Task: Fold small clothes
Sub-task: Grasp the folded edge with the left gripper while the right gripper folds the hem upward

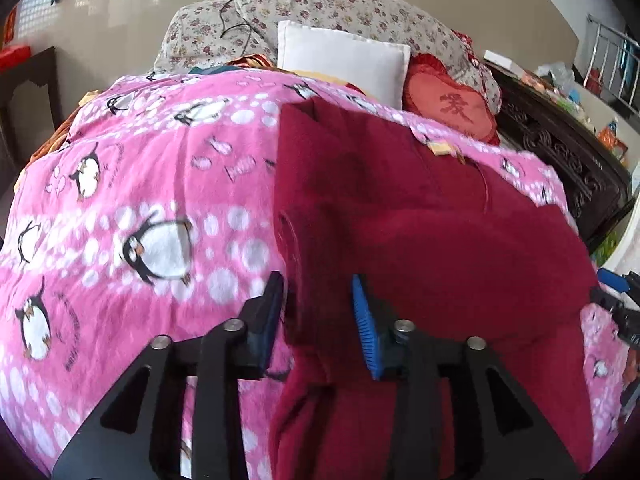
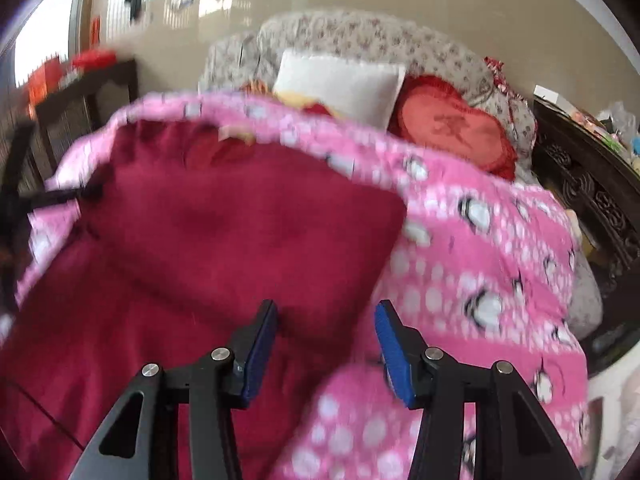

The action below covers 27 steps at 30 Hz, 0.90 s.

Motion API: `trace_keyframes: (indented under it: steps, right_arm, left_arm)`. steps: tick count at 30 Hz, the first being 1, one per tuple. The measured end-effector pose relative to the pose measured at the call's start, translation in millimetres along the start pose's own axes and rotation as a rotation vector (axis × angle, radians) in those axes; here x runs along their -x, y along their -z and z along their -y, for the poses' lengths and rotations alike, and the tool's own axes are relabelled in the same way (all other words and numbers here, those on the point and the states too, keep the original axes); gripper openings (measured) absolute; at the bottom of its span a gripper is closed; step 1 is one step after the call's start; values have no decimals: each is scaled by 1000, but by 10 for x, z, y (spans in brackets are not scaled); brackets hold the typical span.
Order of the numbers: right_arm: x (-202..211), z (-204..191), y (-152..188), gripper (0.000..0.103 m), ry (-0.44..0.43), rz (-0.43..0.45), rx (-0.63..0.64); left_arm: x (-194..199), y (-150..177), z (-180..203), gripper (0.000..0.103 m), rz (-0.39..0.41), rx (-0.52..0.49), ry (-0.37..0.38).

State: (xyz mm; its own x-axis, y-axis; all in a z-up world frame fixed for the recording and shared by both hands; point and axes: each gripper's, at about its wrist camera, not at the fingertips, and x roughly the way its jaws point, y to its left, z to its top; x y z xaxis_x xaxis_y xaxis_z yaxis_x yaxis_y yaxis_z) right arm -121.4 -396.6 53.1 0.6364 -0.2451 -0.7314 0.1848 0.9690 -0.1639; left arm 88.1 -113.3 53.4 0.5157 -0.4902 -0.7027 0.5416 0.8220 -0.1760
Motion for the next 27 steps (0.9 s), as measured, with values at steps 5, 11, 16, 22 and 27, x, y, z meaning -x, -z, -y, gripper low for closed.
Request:
trace_keyframes:
  steps: [5, 11, 16, 22, 27]
  right_arm:
    - [-181, -8, 181, 47, 9, -58, -67]
    - [560, -36, 141, 47, -68, 102, -96]
    - [324, -43, -90, 47, -64, 84, -203]
    - [-189, 42, 102, 48, -51, -64, -235]
    - [674, 72, 346, 49, -212, 29, -267]
  left_arm:
    - [-144, 49, -12, 41, -50, 37, 1]
    - [239, 135, -48, 41, -47, 43, 2]
    - [461, 331, 0, 49, -60, 76, 32]
    - [864, 669, -24, 49, -84, 60, 55]
    - [1178, 915, -111, 55, -96, 58, 81]
